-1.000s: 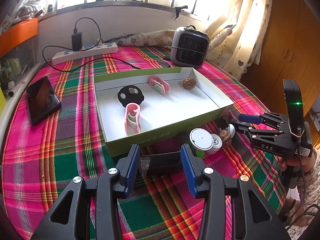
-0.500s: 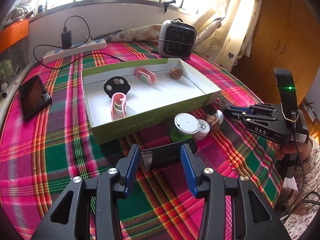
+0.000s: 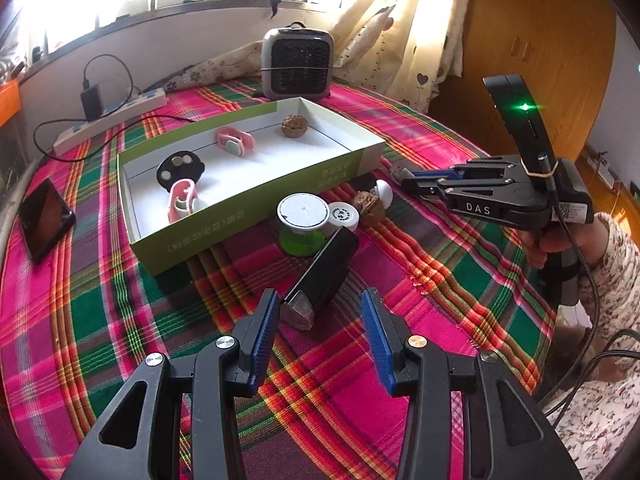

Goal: Organize objects
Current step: 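Lower the left tool onto the black flashlight and close it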

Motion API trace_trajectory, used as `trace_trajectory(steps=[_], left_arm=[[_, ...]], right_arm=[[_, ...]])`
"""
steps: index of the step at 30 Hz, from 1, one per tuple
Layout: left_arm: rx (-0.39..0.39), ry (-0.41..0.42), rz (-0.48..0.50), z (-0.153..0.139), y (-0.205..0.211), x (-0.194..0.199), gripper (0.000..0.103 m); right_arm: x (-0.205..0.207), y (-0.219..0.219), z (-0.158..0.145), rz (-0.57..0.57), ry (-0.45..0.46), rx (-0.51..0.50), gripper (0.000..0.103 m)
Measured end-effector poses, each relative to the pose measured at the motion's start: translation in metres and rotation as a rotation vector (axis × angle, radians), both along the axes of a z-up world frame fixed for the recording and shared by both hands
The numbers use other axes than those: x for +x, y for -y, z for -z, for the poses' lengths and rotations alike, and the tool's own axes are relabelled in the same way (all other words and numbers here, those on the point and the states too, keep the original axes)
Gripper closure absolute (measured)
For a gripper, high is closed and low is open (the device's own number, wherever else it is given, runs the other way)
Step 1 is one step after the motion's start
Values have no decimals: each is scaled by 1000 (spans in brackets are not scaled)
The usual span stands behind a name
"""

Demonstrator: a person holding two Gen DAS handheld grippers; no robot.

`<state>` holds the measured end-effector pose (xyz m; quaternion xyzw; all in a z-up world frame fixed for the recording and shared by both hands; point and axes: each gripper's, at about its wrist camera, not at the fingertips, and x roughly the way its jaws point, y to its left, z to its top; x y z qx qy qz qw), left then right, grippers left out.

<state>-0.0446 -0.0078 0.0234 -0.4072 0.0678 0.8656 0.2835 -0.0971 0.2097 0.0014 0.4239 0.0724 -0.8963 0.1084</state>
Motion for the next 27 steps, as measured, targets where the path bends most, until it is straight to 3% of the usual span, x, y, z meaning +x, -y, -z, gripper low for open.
trace_trajectory(steps=[14, 27], left_arm=[[-10, 36, 34, 6, -21, -18, 62], [-24, 54, -5, 12, -30, -26, 62]], right_arm=[[4, -3, 0, 3, 2, -12, 92], [1, -5, -1, -5, 8, -29, 92]])
